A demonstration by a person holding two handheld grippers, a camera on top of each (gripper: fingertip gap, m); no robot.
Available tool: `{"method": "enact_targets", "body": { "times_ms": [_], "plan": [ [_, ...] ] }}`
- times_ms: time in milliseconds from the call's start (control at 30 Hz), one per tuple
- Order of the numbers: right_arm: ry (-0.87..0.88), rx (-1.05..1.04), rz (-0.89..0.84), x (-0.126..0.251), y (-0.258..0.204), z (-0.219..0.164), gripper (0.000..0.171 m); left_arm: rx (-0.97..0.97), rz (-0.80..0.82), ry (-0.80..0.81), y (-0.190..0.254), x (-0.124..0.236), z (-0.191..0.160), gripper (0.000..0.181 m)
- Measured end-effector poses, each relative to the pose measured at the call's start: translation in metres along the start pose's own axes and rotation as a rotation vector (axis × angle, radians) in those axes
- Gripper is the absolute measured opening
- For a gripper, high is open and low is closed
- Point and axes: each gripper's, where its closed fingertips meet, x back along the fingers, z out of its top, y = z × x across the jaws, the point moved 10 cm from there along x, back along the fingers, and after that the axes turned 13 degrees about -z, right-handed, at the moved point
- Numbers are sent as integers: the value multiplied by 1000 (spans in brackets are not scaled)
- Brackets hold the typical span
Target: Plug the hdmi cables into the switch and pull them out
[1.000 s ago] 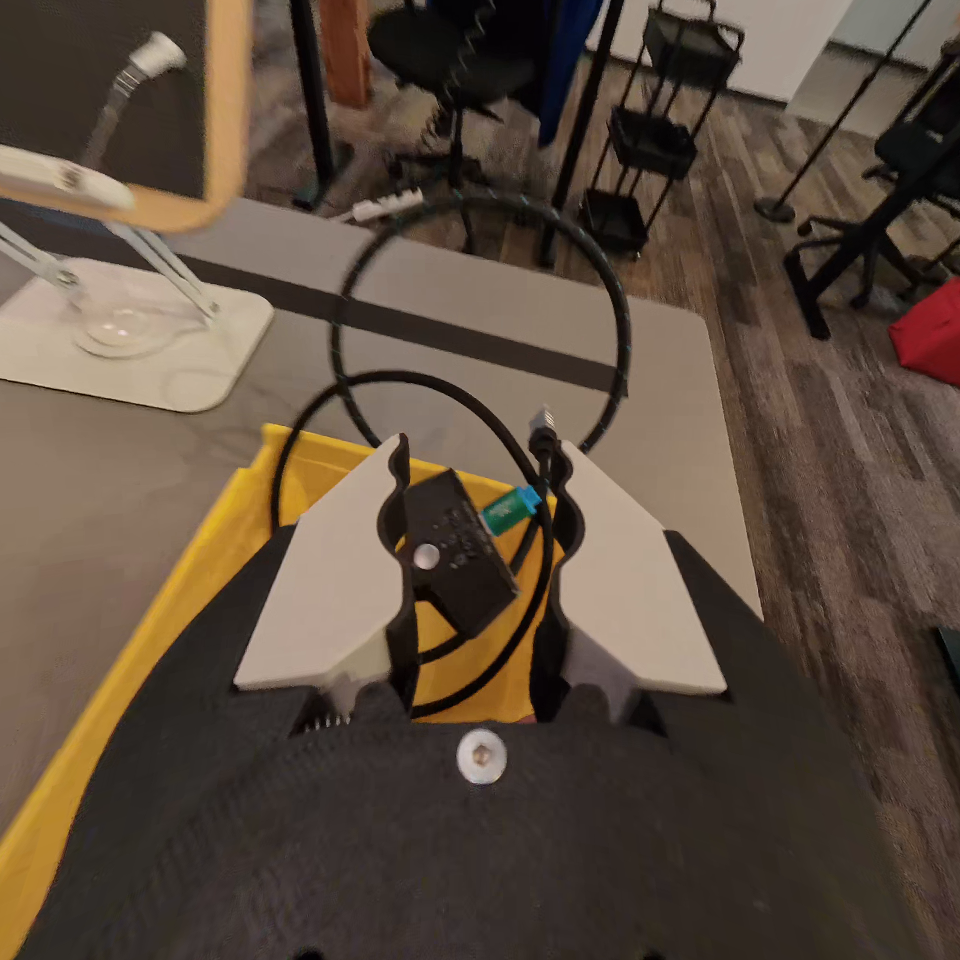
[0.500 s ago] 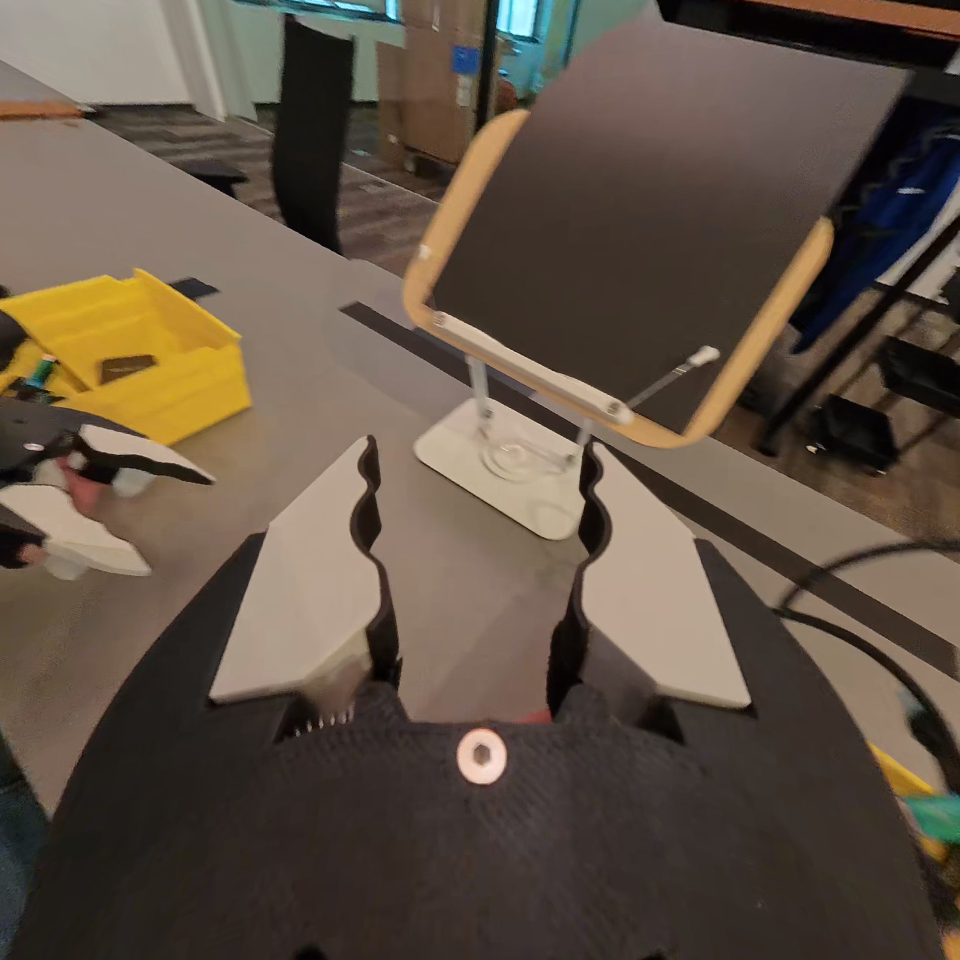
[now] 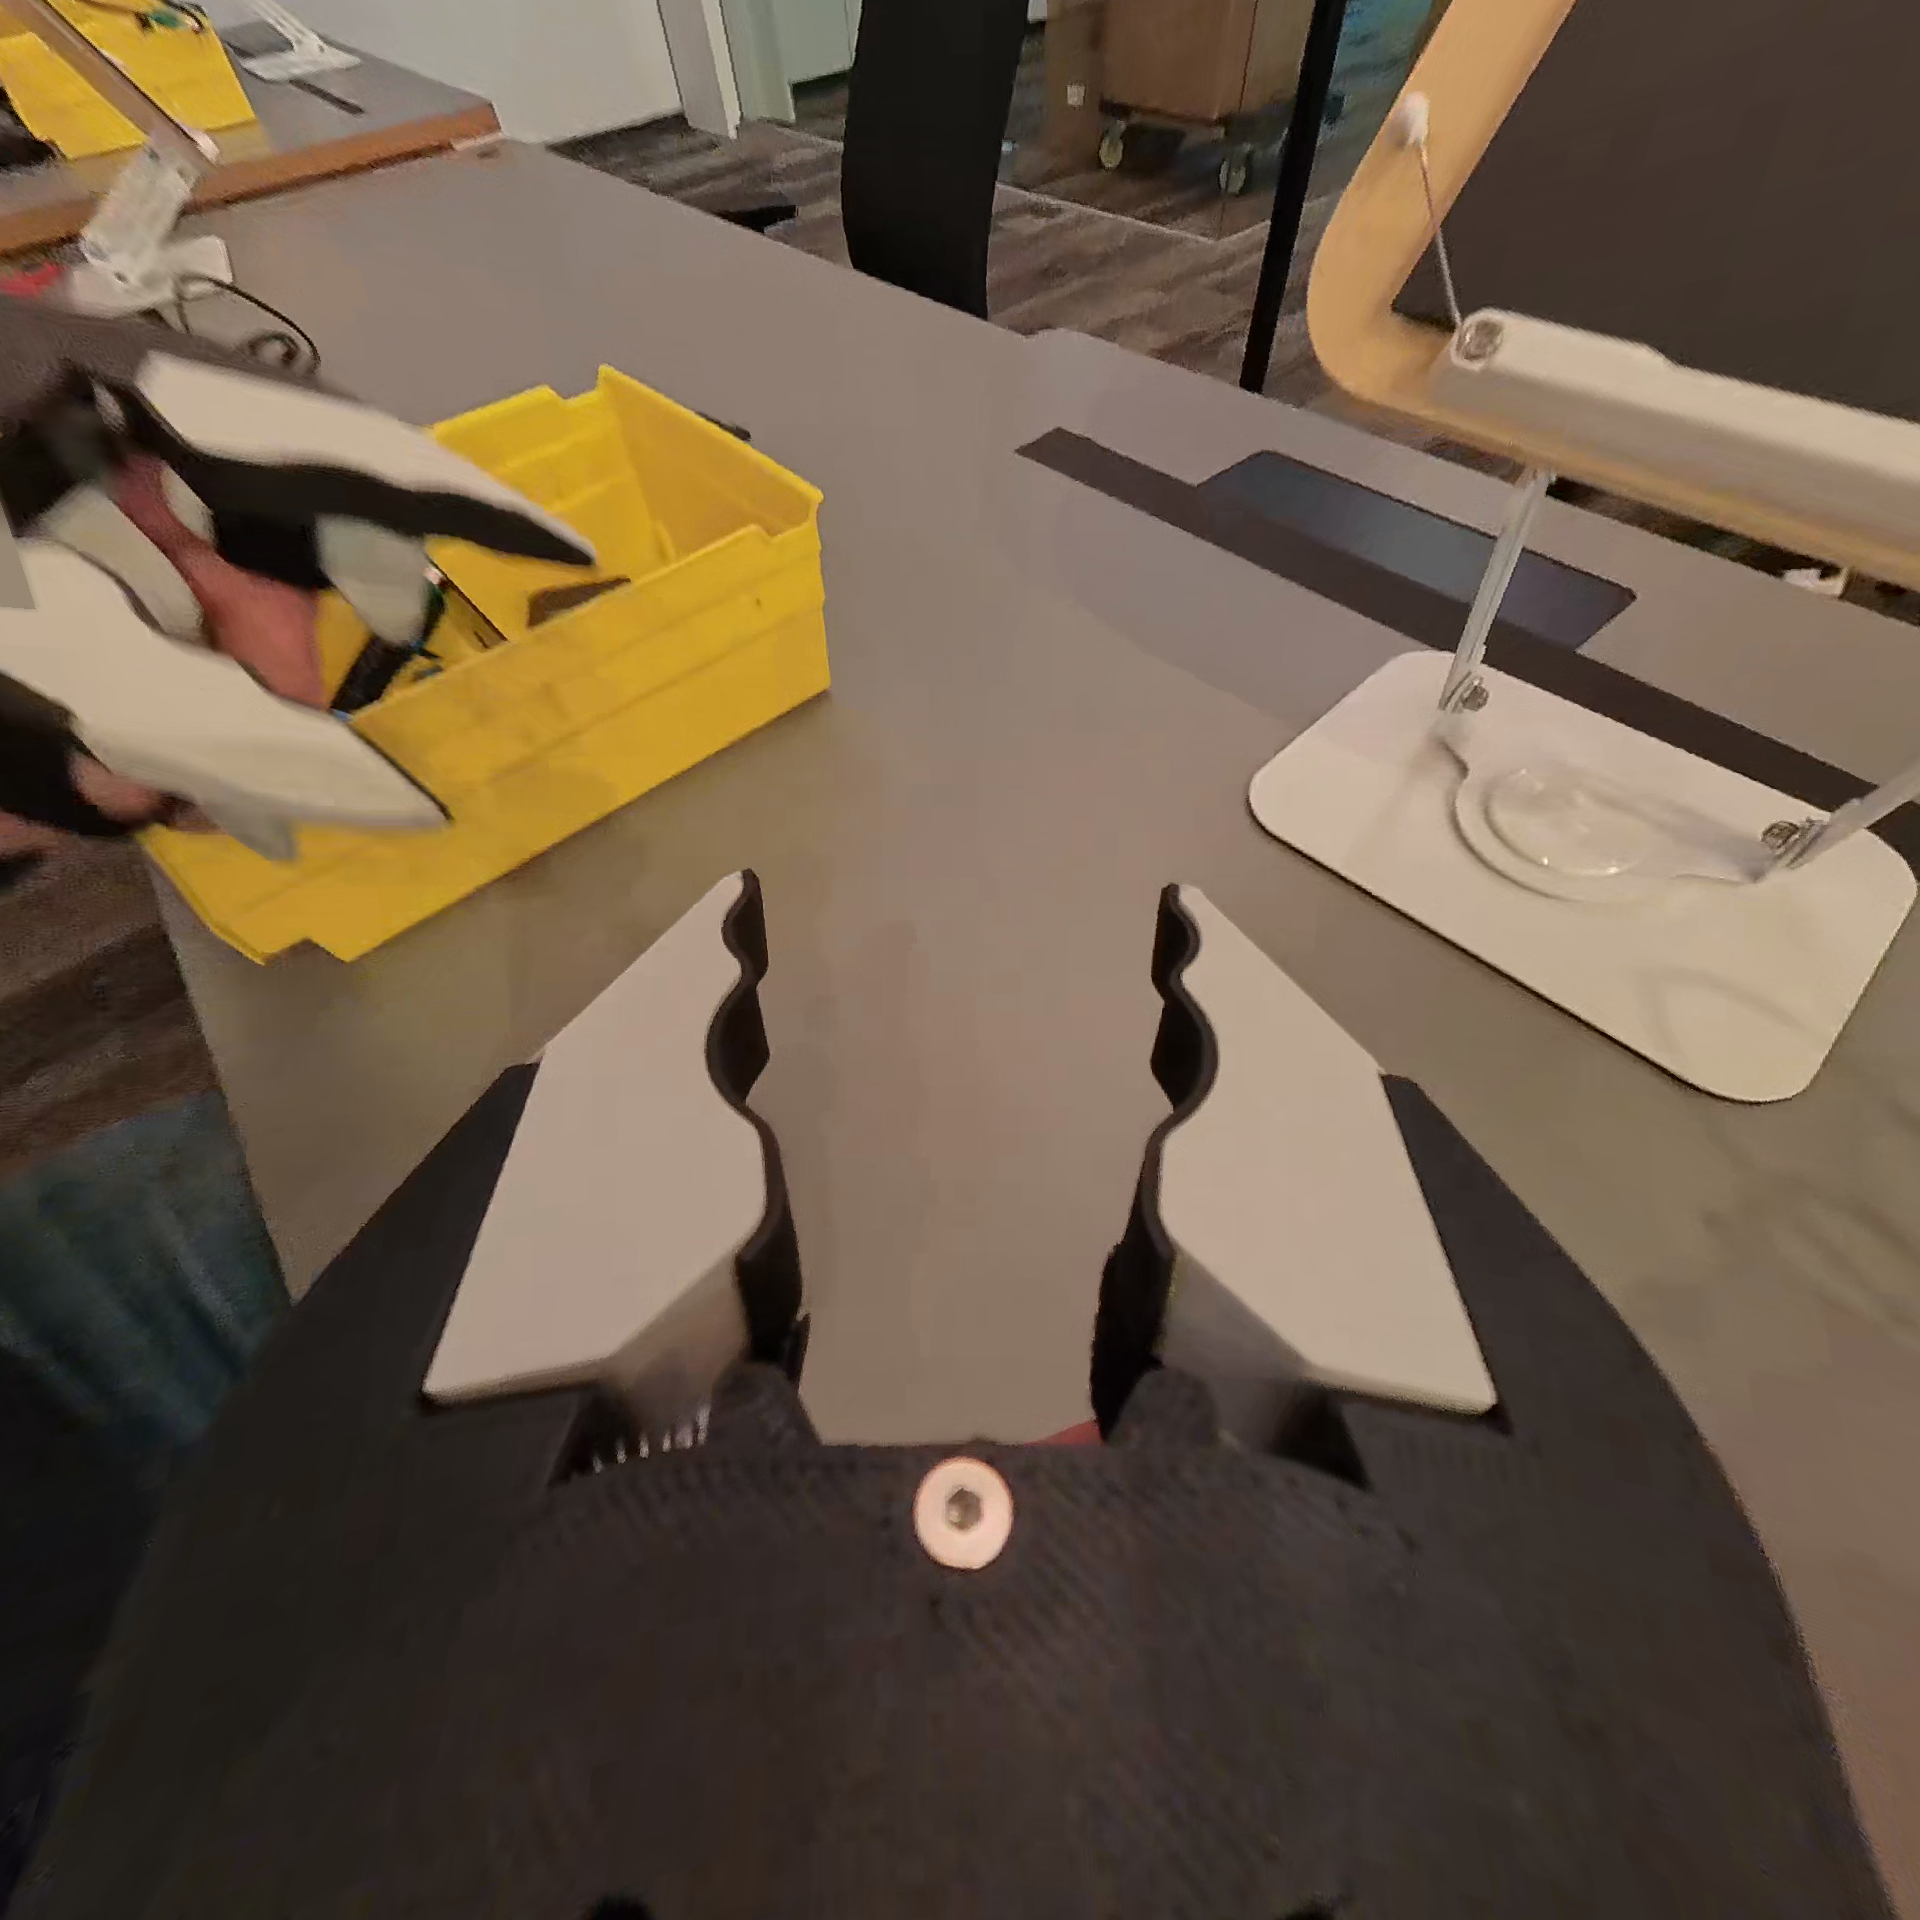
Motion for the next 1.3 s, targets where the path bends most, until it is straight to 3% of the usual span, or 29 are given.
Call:
{"method": "enact_targets", "body": {
  "times_ms": [300, 400, 500, 667, 867, 1067, 1300],
  "plan": [
    [-53, 25, -52, -12, 12, -26, 74, 86, 191, -46, -63, 73, 0, 77],
    [-75, 23, -52, -16, 15, -33, 74, 116, 269, -186, -93, 93, -11, 78],
    [-97, 47, -52, -20, 13, -39, 74, 135, 305, -428, -124, 101, -29, 79],
    [-130, 91, -41, -27, 5, -46, 74, 238, 260, -830, -174, 94, -68, 84],
    [-160, 112, -24, -35, 0, -51, 74, 489, 156, -933, -218, 79, -96, 84],
    [-180, 141, -17, -39, -3, -56, 75, 517, 165, -1204, -232, 58, -122, 91],
    [-176, 144, -7, -39, -2, -57, 75, 530, 135, -1234, -230, 41, -124, 66]
  ]
}}
